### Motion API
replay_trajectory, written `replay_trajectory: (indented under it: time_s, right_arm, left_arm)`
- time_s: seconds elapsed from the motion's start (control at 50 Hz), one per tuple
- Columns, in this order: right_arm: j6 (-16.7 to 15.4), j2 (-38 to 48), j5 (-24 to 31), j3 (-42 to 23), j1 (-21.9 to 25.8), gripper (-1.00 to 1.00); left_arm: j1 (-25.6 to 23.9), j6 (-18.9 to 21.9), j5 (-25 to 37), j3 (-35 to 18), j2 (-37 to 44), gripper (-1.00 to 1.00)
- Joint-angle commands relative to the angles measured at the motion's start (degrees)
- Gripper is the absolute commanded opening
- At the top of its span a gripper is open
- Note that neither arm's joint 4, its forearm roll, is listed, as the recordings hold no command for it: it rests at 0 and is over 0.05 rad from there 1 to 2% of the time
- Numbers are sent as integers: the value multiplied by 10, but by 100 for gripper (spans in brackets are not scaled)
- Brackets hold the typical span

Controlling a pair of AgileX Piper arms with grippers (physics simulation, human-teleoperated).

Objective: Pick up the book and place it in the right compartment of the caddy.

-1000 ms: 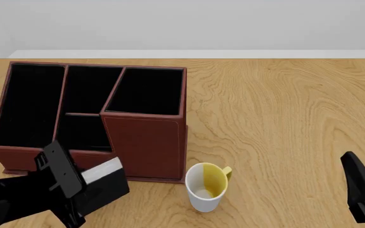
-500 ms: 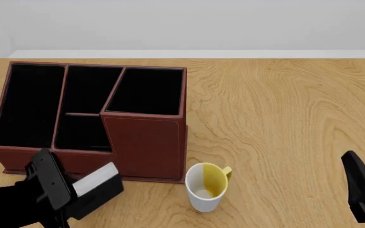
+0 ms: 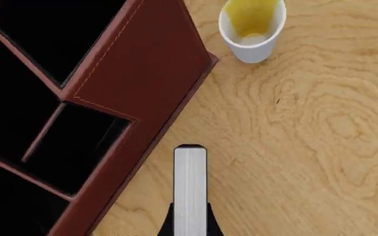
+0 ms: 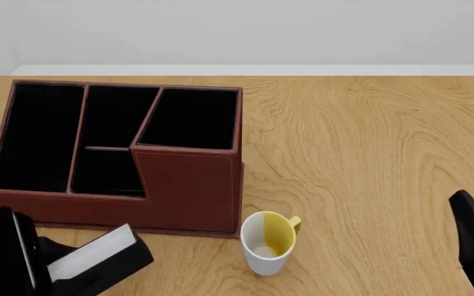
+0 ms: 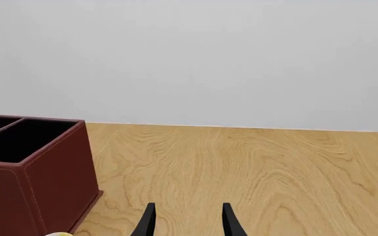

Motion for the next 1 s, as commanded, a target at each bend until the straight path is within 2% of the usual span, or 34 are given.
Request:
replay_trajectory:
  time_s: [0.02, 0.22, 0.3, 0.46, 0.64, 0.68, 0.7, 0.74, 0.76, 0.82, 0.84, 0.86, 0.94, 0.96, 1.0]
  right_arm:
    - [3, 0, 3, -10, 7, 100]
    - [8, 0, 4, -13, 12, 100]
    - [9, 0, 7, -17, 14, 100]
    - [12, 0, 6, -22, 24, 100]
    - [16, 0, 6, -25, 34, 100]
    - [17, 0, 7, -27, 36, 100]
    - [17, 0, 8, -29, 36, 100]
    - [17, 0, 11, -34, 38, 100]
    - [18, 0, 11, -36, 39, 100]
    - [18, 0, 13, -39, 40, 100]
    - [18, 0, 13, -39, 40, 100]
    - [19, 0, 12, -39, 41, 100]
    - [20, 0, 10, -36, 41, 100]
    - [20, 0, 10, -36, 41, 100]
    - [20, 0, 10, -36, 41, 100]
  left_arm:
    - [-28, -15, 85, -74, -64, -100]
    - [-67, -72, 167, -153, -99, -100]
    - [-84, -72, 195, -154, -117, -100]
    - [-91, -95, 248, -217, -133, -100]
    - [-70, -128, 253, -293, -114, -100]
    - [-61, -120, 253, -313, -105, -100]
    - [-60, -134, 253, -326, -99, -100]
    - [-50, -130, 252, -342, -89, -100]
    - [-52, -144, 252, -354, -84, -100]
    - [-48, -146, 252, -374, -73, -100]
    - [-40, -164, 252, -392, -63, -100]
    - [-43, -153, 252, -396, -60, -100]
    - [-34, -162, 252, -424, -43, -100]
    - [-35, -182, 253, -436, -35, -100]
    - [-32, -170, 253, -436, -32, -100]
